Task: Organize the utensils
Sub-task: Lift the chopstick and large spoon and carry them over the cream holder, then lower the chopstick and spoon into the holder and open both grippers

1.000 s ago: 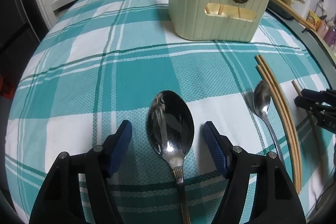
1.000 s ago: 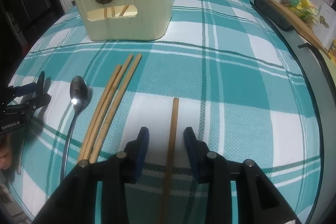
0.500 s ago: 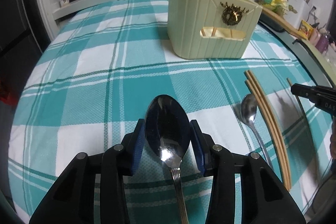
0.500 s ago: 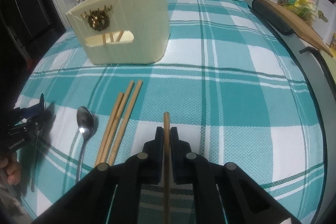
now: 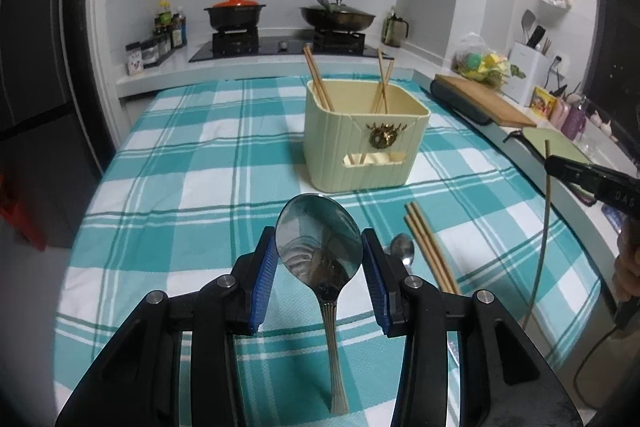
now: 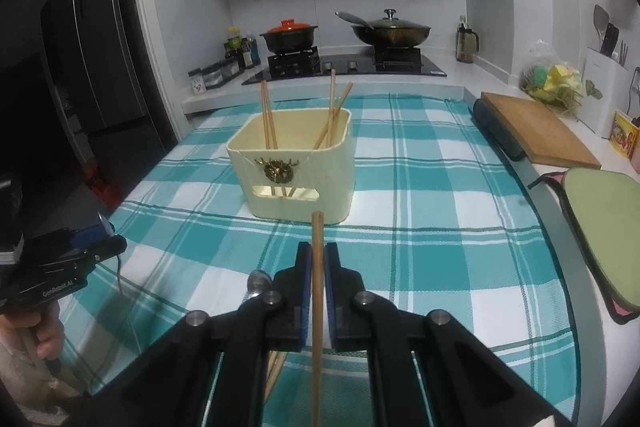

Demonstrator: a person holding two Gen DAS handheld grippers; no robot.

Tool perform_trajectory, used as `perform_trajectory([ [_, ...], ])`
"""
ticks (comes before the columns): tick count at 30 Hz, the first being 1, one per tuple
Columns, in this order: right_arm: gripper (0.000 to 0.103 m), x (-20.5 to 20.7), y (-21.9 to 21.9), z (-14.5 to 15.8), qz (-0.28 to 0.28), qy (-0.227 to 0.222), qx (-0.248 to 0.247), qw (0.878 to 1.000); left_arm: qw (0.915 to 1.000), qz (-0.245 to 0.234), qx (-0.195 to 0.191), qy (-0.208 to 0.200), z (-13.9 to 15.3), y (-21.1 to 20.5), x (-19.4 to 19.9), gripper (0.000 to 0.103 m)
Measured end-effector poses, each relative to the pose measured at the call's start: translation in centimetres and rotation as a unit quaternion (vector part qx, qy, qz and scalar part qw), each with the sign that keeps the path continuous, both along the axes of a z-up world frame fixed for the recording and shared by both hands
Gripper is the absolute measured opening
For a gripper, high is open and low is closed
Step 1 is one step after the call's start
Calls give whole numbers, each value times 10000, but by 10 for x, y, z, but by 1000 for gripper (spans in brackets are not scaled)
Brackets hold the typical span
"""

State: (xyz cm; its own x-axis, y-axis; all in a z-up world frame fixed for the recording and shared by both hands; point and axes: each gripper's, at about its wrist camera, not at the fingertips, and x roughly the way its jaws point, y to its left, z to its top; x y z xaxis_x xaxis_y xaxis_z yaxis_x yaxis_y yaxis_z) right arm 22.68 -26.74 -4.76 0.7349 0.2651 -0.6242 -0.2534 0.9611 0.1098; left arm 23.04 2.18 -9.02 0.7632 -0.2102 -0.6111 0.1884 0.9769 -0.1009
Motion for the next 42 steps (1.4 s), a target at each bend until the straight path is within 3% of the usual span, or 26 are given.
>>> perform_trajectory([
  [15, 6, -30, 2, 44, -31, -745, 56, 9972, 9987, -113, -317, -379, 43, 1, -12, 41],
  [23, 6, -24, 5, 50, 38, -757, 48, 9971, 9986, -184, -437, -214, 54, 4, 5, 41],
  [35, 6, 25, 12, 52, 415, -237, 148, 9987, 9962, -458, -741, -8, 93, 9, 58, 41],
  [42, 6, 71, 22, 94, 578, -556, 139, 9967, 9949, -456, -665, -598, 159, 5, 94, 41],
])
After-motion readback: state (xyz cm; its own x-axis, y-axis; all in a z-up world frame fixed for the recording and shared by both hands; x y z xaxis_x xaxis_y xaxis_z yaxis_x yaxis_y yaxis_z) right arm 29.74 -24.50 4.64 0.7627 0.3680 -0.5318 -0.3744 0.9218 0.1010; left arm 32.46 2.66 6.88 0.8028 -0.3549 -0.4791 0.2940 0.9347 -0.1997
